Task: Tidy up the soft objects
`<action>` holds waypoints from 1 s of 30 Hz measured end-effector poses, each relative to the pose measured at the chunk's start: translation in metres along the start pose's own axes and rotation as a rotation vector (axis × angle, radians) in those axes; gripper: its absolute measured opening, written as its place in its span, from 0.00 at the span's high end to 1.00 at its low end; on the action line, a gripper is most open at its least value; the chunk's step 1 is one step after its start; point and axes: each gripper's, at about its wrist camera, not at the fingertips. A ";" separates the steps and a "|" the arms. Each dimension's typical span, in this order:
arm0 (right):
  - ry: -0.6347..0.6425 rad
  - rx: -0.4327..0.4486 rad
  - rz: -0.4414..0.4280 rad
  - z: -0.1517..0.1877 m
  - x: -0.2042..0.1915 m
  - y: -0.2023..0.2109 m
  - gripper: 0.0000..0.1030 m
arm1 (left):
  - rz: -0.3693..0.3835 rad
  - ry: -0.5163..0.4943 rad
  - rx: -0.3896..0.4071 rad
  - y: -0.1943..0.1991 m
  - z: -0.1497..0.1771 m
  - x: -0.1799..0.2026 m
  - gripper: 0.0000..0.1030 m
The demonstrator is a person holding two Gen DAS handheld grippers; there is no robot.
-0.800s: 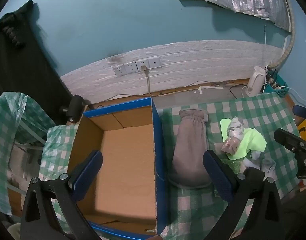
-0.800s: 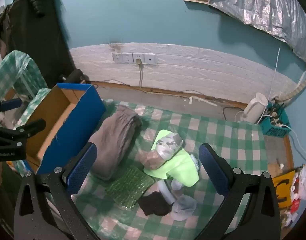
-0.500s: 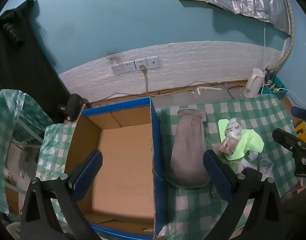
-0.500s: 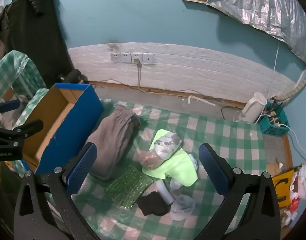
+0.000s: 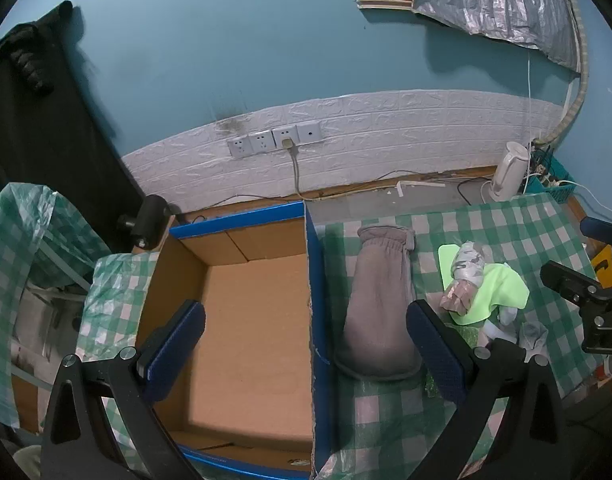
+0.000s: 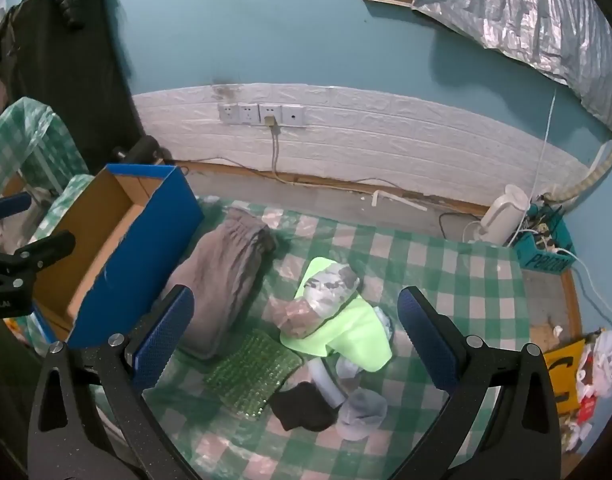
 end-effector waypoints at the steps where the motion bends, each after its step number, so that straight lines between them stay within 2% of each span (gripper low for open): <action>1: 0.000 0.000 0.001 0.000 0.000 0.000 0.02 | -0.002 0.001 0.001 0.000 0.000 0.000 0.01; 30: -0.004 0.000 0.009 0.004 0.003 0.000 0.02 | 0.009 0.016 0.007 0.004 0.001 0.003 0.02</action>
Point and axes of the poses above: each gripper's, at about its wrist camera, not at the fingertips, and y roughly against the way its jaws point, x to its right, z to its underside, and after that the axes turned 14 degrees about -z, right-handed
